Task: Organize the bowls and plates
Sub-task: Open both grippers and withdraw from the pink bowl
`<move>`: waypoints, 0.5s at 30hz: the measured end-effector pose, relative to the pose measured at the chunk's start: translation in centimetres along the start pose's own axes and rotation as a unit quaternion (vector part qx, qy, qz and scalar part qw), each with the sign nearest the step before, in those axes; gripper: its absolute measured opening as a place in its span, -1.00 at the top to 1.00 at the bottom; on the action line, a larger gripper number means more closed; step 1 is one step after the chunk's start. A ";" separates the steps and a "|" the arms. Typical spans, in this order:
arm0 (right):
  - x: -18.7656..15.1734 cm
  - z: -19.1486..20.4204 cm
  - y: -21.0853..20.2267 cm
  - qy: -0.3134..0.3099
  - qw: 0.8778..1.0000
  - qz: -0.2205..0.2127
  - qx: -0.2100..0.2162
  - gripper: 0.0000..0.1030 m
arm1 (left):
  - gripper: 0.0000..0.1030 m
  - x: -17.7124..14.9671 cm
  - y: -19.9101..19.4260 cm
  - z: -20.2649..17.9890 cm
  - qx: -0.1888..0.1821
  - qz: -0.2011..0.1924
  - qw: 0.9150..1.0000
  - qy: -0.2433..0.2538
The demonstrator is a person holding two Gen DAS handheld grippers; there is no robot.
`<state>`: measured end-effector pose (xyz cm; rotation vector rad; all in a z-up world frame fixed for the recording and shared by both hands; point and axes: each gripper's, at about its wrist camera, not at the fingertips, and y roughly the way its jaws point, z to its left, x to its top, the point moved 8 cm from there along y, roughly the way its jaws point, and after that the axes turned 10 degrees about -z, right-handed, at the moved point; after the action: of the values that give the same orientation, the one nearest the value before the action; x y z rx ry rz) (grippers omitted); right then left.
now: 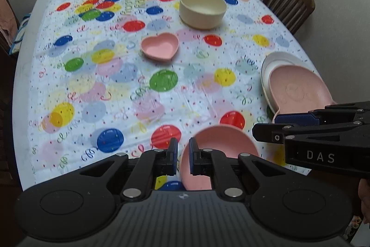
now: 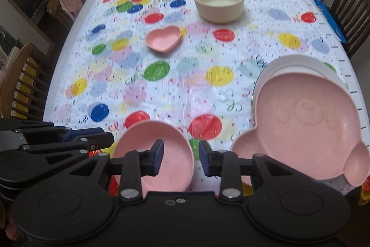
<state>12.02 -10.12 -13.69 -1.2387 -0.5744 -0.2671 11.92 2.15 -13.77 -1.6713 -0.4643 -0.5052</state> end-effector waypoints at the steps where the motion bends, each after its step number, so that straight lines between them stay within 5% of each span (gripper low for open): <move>1: 0.3 0.0 -0.2 0.000 1.000 -0.005 0.000 0.32 | 0.83 0.4 -0.2 0.0 -0.001 -0.006 1.000 -0.001; 9: 3.6 0.3 -2.3 -0.001 0.999 -0.049 0.003 0.10 | 0.78 4.1 -2.0 -0.2 -0.009 -0.057 0.998 0.005; 15: 6.6 0.0 -3.7 -0.005 0.997 -0.082 0.003 -0.18 | 0.50 6.8 -2.4 -0.5 -0.009 -0.083 0.996 0.008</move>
<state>15.64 -10.57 -7.11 -1.1892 -0.6857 -0.3973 16.16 2.13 -7.87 -1.6532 -0.5919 -0.6448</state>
